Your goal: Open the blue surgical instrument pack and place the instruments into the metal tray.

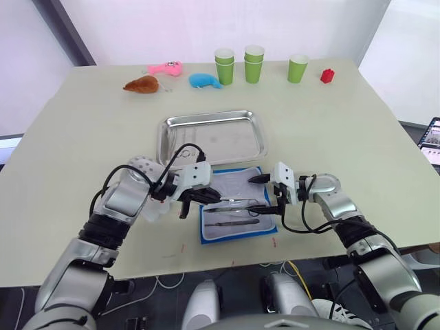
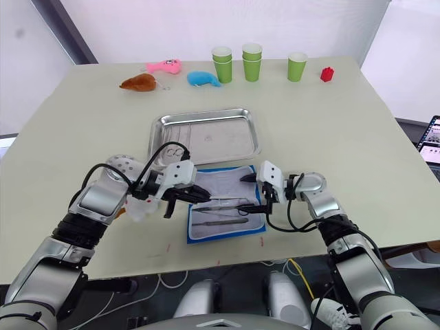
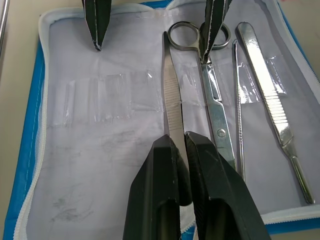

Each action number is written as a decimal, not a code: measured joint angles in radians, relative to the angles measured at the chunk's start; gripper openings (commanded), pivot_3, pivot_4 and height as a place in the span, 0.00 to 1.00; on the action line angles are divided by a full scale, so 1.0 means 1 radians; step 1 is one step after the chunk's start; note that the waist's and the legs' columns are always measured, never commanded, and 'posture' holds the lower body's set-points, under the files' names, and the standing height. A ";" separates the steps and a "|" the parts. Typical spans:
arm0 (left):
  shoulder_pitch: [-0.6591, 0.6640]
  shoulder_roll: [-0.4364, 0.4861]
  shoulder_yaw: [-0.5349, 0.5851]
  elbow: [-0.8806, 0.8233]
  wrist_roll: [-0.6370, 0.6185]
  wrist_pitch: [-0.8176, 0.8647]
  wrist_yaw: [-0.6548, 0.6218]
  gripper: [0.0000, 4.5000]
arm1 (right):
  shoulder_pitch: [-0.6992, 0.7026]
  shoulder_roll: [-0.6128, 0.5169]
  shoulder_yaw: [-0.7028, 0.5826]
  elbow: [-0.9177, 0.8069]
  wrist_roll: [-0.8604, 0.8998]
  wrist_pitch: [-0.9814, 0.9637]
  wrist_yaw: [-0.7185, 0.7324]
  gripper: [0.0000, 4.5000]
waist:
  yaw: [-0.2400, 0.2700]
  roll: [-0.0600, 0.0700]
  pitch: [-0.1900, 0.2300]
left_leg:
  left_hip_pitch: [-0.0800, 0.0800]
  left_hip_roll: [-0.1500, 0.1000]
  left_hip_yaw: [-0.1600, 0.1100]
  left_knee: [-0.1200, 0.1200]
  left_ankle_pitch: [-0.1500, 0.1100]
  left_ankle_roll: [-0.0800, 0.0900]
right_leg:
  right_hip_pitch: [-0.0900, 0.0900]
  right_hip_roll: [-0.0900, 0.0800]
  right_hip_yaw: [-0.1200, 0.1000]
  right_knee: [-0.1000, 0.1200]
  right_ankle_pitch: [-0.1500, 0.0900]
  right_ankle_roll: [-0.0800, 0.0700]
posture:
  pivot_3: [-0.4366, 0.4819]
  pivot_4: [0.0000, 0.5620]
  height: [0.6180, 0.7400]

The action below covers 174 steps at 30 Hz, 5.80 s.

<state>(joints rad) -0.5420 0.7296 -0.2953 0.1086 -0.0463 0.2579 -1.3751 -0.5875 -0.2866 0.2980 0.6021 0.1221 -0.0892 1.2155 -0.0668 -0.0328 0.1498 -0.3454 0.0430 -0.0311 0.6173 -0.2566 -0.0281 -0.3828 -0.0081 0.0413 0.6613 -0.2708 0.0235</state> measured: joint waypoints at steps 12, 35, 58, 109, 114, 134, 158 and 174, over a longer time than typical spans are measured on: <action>-0.001 0.086 -0.001 -0.077 0.002 0.060 -0.020 0.00 | 0.000 0.002 0.000 0.000 0.000 0.000 0.000 1.00 | -0.002 0.000 0.000 | 0.000 0.000 -0.001 0.000 0.000 0.000 | 0.000 0.000 0.000 0.000 0.000 0.000 | 0.48 0.27 1.00; 0.057 0.318 0.152 -0.150 -0.140 0.103 -0.102 0.00 | 0.000 0.004 0.000 0.003 0.000 0.000 0.000 1.00 | -0.002 0.002 0.004 | 0.000 0.000 0.000 0.000 0.000 0.000 | -0.001 0.000 0.000 0.000 -0.002 -0.003 | 0.48 0.27 1.00; -0.103 -0.198 0.282 -0.230 -0.193 0.592 0.756 0.00 | -0.009 0.008 0.001 0.014 -0.001 -0.005 -0.002 1.00 | -0.002 -0.002 0.003 | 0.001 0.001 -0.004 0.001 0.000 0.000 | 0.004 0.007 0.004 0.000 0.000 0.001 | 0.48 0.27 1.00; -0.148 -0.601 0.454 0.130 -0.036 0.563 1.437 0.41 | -0.021 0.010 0.001 0.044 -0.001 -0.026 -0.002 1.00 | -0.002 -0.001 0.002 | 0.001 0.000 -0.005 0.001 0.001 -0.003 | 0.005 0.006 0.004 0.000 0.002 0.003 | 0.48 0.27 1.00; -0.119 -0.599 0.447 0.095 -0.037 0.520 1.420 0.41 | -0.021 0.010 0.001 0.044 -0.001 -0.026 -0.002 1.00 | -0.001 -0.001 0.002 | 0.001 0.000 -0.005 0.001 0.001 -0.003 | 0.005 0.006 0.003 0.000 0.002 0.003 | 0.48 0.27 1.00; 0.200 -0.329 0.321 -0.368 -0.278 0.323 0.754 0.41 | -0.021 0.012 0.000 0.046 -0.001 -0.032 -0.002 1.00 | -0.003 0.002 0.003 | 0.001 0.000 -0.005 0.001 0.002 -0.004 | 0.005 0.006 0.004 0.000 0.001 0.002 | 0.48 0.27 1.00; 0.558 0.286 0.573 -0.287 -0.518 -0.060 -0.174 0.97 | -0.016 0.014 -0.001 0.047 -0.001 -0.043 0.002 1.00 | -0.001 0.004 0.006 | 0.000 0.008 -0.004 -0.003 0.001 -0.003 | -0.004 -0.004 0.007 -0.002 -0.003 -0.005 | 0.48 0.27 1.00; 0.574 0.250 0.518 -0.321 -0.583 -0.072 -0.112 0.97 | -0.015 0.012 -0.001 0.042 0.000 -0.044 0.004 1.00 | 0.001 0.004 0.006 | -0.001 0.010 -0.001 -0.004 0.001 -0.003 | -0.006 -0.007 0.004 -0.003 -0.003 -0.005 | 0.48 0.27 1.00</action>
<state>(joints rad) 0.0317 0.9795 0.2228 -0.2123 -0.6289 0.1859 -1.4871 -0.6025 -0.2746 0.2969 0.6438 0.1222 -0.1332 1.2191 -0.0657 -0.0293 0.1560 -0.3465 0.0525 -0.0318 0.6136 -0.2554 -0.0309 -0.3891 -0.0150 0.0456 0.6587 -0.2738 0.0182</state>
